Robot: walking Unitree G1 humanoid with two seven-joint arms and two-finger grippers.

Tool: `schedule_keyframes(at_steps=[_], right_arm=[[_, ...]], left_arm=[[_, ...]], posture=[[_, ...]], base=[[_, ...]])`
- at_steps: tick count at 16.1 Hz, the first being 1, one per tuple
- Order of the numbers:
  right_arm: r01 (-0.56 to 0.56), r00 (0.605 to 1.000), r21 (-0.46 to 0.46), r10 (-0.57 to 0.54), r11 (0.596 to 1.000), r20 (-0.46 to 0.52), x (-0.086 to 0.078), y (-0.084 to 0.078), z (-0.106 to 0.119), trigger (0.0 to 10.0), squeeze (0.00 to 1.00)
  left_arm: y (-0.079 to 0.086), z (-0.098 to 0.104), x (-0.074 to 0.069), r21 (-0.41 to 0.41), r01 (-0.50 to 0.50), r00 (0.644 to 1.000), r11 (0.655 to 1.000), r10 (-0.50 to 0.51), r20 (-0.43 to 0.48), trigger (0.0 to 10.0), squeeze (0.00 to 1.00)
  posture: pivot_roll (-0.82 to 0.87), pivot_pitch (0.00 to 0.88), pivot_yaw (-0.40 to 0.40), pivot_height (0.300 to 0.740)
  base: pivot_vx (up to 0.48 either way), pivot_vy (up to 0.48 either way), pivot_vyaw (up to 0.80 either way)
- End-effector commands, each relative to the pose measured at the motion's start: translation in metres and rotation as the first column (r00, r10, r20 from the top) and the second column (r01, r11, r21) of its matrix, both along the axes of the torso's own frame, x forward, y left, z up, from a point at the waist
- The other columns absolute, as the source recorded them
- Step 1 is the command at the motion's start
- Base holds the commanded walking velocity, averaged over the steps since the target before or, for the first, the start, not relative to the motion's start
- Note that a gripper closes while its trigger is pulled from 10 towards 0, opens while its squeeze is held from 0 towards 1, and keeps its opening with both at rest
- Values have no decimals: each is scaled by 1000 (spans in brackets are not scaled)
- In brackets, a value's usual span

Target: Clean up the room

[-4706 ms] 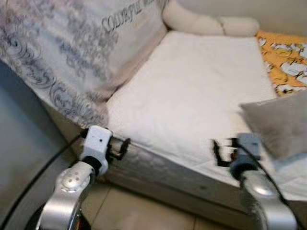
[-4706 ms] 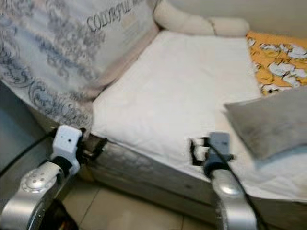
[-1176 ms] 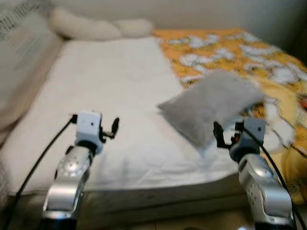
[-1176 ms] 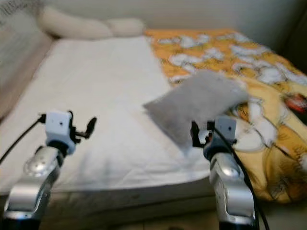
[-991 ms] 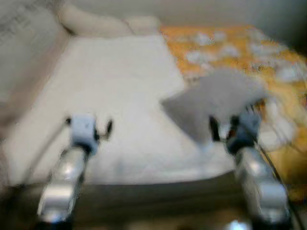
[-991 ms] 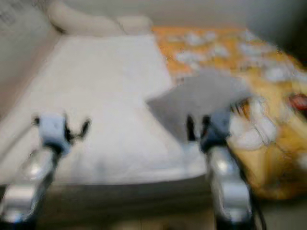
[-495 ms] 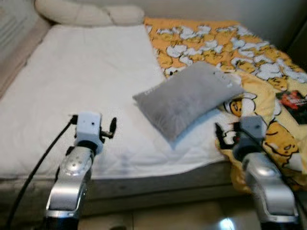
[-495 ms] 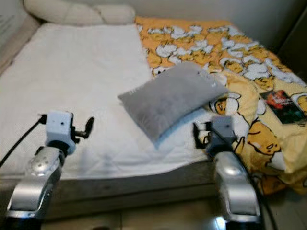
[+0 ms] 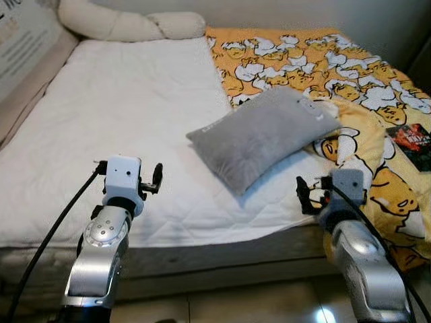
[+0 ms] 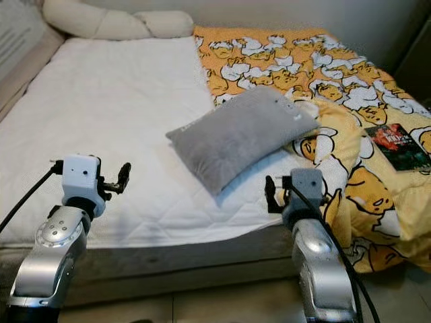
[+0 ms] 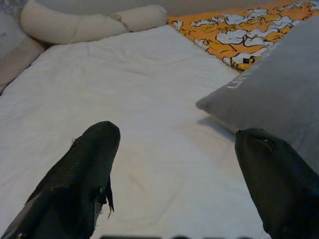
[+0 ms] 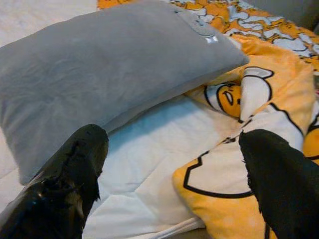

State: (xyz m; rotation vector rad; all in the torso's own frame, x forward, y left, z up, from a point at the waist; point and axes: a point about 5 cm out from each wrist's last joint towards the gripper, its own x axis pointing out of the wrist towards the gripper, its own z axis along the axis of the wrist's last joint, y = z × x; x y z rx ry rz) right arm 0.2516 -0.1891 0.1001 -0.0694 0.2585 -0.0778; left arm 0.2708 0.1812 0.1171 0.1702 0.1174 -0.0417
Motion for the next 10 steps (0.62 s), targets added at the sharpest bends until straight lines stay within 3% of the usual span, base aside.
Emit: schedule_keyframes(at_steps=[1, 5, 8, 10], right_arm=[[5, 1000, -11, -5, 1000, 31, 0, -2, 7, 10000, 0], [2, 1000, -31, -1, 1000, 28, -3, -4, 6, 10000, 0], [31, 999, -37, -29, 999, 40, -5, -5, 8, 10000, 0], [31, 999, -22, -31, 999, 36, -5, -5, 7, 10000, 0]], left_arm=[[1, 2, -2, -17, -5, 1000, 1000, 6, 15, 10000, 0], [1, -1, -5, -16, 7, 1000, 1000, -7, 1, 10000, 0], [1, 0, -5, -16, 14, 1000, 1000, -14, 4, 10000, 0], [0, 0, -6, -14, 21, 1000, 1000, -21, 5, 10000, 0]], posture=[[-56, 0, -21, 740], [-54, 0, -18, 740], [-55, 0, -18, 740], [-55, 0, -22, 740]], base=[[300, 0, 0], [296, 0, 0], [291, 0, 800], [294, 0, 0]])
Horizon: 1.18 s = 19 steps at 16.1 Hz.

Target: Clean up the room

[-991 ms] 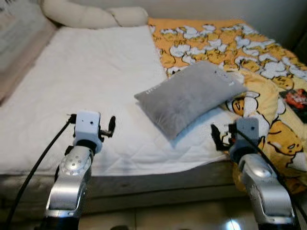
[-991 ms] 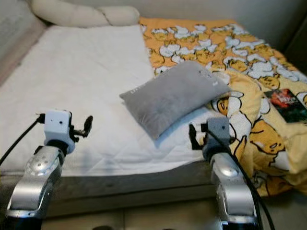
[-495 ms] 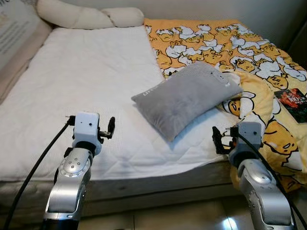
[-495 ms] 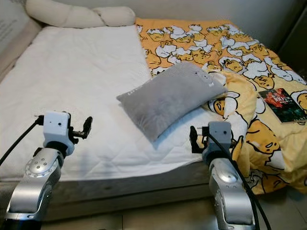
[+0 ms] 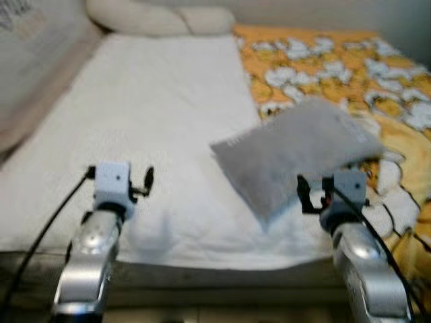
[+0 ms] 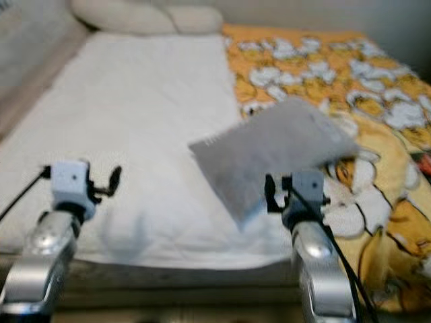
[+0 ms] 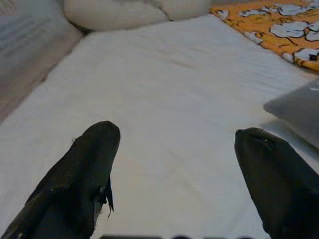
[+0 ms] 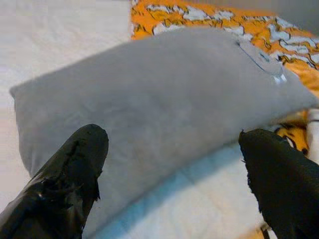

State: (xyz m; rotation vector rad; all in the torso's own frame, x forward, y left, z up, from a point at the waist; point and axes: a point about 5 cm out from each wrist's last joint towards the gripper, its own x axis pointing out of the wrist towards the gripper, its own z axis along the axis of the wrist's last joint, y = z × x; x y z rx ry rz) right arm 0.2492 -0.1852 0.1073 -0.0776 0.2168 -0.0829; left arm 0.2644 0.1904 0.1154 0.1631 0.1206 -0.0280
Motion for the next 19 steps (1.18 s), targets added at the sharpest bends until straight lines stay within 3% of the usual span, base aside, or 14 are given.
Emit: schedule_keyframes(at_steps=[1, 13, 15, 19], right_arm=[[26, 1000, -15, -26, 1000, -7, -3, -8, -1, 10000, 0], [19, 1000, -1, -19, 1000, -17, -4, -4, -5, 10000, 0], [9, 1000, 8, -9, 1000, -17, -3, -3, -4, 10000, 0], [7, 1000, 0, -7, 1000, -14, -4, -2, -4, 10000, 0]], left_arm=[[-10, 1, 1, -7, 38, 999, 999, -38, 8, 10000, 0], [-13, 2, 1, 6, 71, 997, 997, -71, 9, 10000, 0], [-12, 2, 1, 6, 72, 997, 997, -72, 9, 10000, 0], [-11, 2, 1, 10, 72, 997, 997, -72, 9, 10000, 0]], posture=[[-52, 0, -24, 740], [-54, 0, -14, 740], [-54, 0, -14, 740], [-53, 0, -15, 740]], base=[[289, 0, 0], [292, 0, 0], [291, 0, -800], [290, 0, 0]])
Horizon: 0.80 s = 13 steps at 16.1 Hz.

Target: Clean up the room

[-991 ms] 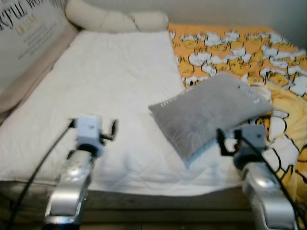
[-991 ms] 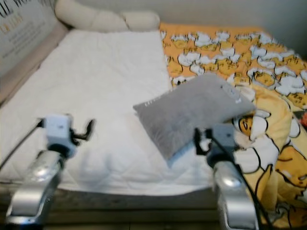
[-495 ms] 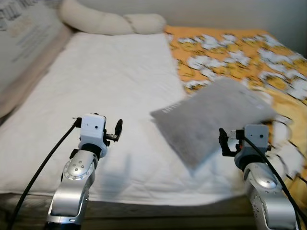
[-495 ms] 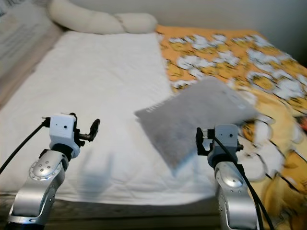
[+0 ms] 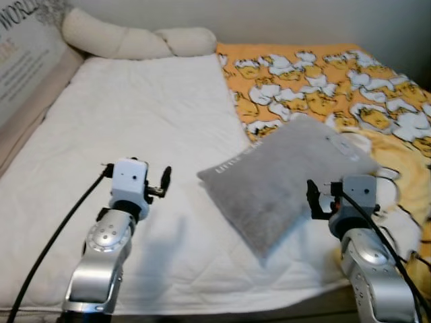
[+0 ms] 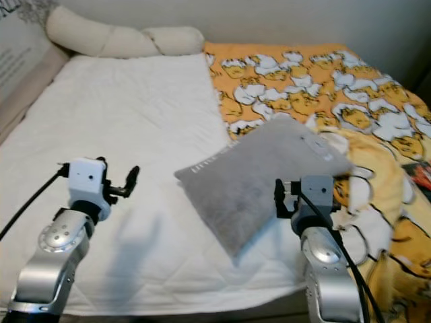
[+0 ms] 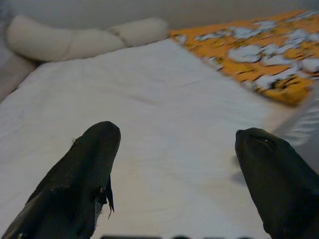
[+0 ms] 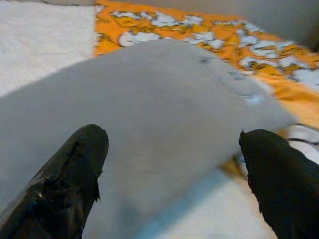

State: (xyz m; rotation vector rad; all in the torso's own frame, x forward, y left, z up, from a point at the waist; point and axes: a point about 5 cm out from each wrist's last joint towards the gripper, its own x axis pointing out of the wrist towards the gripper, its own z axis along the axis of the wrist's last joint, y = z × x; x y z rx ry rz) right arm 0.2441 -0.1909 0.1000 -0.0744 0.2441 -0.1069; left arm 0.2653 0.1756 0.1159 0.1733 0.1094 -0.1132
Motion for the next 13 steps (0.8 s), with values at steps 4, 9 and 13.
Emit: schedule_keyframes(at_steps=[4, 9, 13], right_arm=[[-21, 1000, -7, 21, 1000, 6, 1, 4, 2, 10000, 0], [-23, 1000, -7, 23, 1000, -1, 1, 5, 1, 10000, 0], [-28, 1000, -5, 28, 1000, -6, 1, 6, 0, 10000, 0]], left_arm=[[4, 0, 0, -3, -23, 1000, 1000, 23, -3, 10000, 0], [4, -1, 0, 6, -15, 1000, 1000, 15, -6, 10000, 0], [4, -1, 1, 12, -8, 1000, 1000, 8, -9, 10000, 0]], posture=[[-53, 0, -15, 740], [-52, 0, -15, 740], [-51, 0, -13, 740]], base=[[137, 0, 0], [0, 0, 0], [0, 0, 0]])
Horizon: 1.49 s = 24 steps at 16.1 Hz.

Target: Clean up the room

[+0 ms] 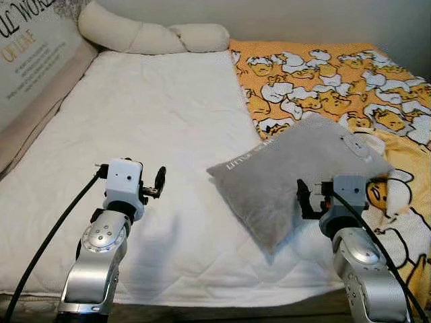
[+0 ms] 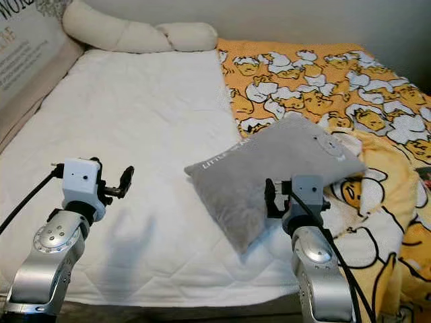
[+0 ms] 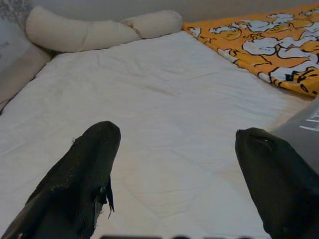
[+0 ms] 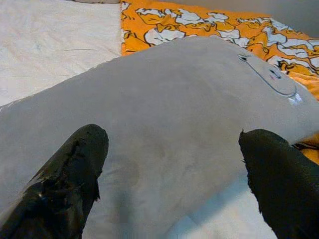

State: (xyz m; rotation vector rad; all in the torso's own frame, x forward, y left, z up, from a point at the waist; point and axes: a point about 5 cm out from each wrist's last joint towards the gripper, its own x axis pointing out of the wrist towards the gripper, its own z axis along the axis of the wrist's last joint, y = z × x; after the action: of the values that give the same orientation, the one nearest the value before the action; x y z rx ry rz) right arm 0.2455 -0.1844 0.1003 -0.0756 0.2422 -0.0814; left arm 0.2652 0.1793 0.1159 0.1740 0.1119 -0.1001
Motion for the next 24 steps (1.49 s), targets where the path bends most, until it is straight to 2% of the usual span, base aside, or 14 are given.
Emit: schedule_keyframes(at_steps=[1, 7, 8, 9, 10, 12, 16, 17, 19, 20, 21, 22, 23, 24], right_arm=[[-4, 1000, -6, 4, 1000, -5, 0, 0, 0, 10000, 0], [8, 1000, -3, -8, 1000, -15, 0, 0, -2, 10000, 0], [22, 1000, 43, -22, 999, -14, -1, 0, -3, 10000, 353], [34, 999, 67, -33, 997, -14, -1, -1, -3, 10000, 353], [102, 994, 109, -99, 989, -36, 1, -10, -6, 10000, 1000], [238, 968, 150, -222, 960, -117, 11, -33, -18, 10000, 1000], [354, 926, 288, -290, 890, -241, 34, -54, -36, 10000, 1000], [372, 917, 371, -274, 851, -291, 41, -55, -42, 10000, 1000], [268, 955, 544, -145, 795, -259, 58, -44, -43, 10000, 1000], [260, 957, 561, -133, 786, -256, 61, -43, -44, 10000, 1000], [283, 951, 617, -130, 734, -282, 67, -42, -52, 10000, 910], [295, 946, 650, -116, 700, -304, 68, -40, -59, 10000, 0], [287, 948, 682, -95, 673, -305, 69, -37, -63, 10000, 0], [270, 956, 733, -86, 624, -279, 72, -35, -63, 10000, 0]], left_arm=[[0, -1, 1, 11, 6, 1000, 1000, -6, -8, 10000, 0], [2, 0, 1, 24, 15, 1000, 1000, -15, -10, 10000, 0], [1, 1, 1, 39, 31, 1000, 999, -31, -6, 10000, 0], [0, 2, 1, 47, 46, 999, 998, -45, -6, 10000, 0], [-4, 3, 1, 65, 117, 993, 991, -117, -12, 10000, 0], [-10, 5, 1, 82, 284, 959, 955, -282, -39, 10000, 0], [-16, 12, 12, 119, 475, 880, 872, -470, -75, 10000, 0], [-19, 14, 13, 123, 524, 852, 843, -517, -88, 10000, 0], [-23, 15, 16, 135, 570, 821, 810, -560, -106, 10000, 0], [-23, 14, 17, 142, 577, 817, 804, -566, -114, 10000, 0], [-23, 14, 19, 151, 600, 800, 786, -585, -131, 10000, 0], [-24, 15, 19, 134, 619, 785, 774, -604, -135, 10000, 0], [-26, 16, 17, 111, 648, 760, 753, -634, -142, 10000, 0], [-27, 17, 12, 84, 685, 727, 724, -669, -155, 10000, 0]], posture=[[-51, 0, -13, 740], [-50, 0, -10, 740], [-49, 0, -12, 740], [-46, 0, -14, 740], [-46, 0, -14, 740], [-44, 0, -12, 740], [-51, 0, 1, 740], [-52, 0, 4, 740], [-51, 0, 9, 740], [-45, 0, 12, 740], [-37, 0, 10, 740], [-29, 0, 8, 740], [-21, 0, 6, 740], [-15, 0, 3, 740]], base=[[0, 0, 0], [0, 0, 0], [0, 0, 0], [0, 0, 0], [0, 0, 0], [0, 0, 0], [0, 0, 0], [0, 0, 0], [0, 0, 0], [0, 0, 0], [0, 0, 0], [0, 0, 0], [0, 0, 0], [0, 0, 0]])
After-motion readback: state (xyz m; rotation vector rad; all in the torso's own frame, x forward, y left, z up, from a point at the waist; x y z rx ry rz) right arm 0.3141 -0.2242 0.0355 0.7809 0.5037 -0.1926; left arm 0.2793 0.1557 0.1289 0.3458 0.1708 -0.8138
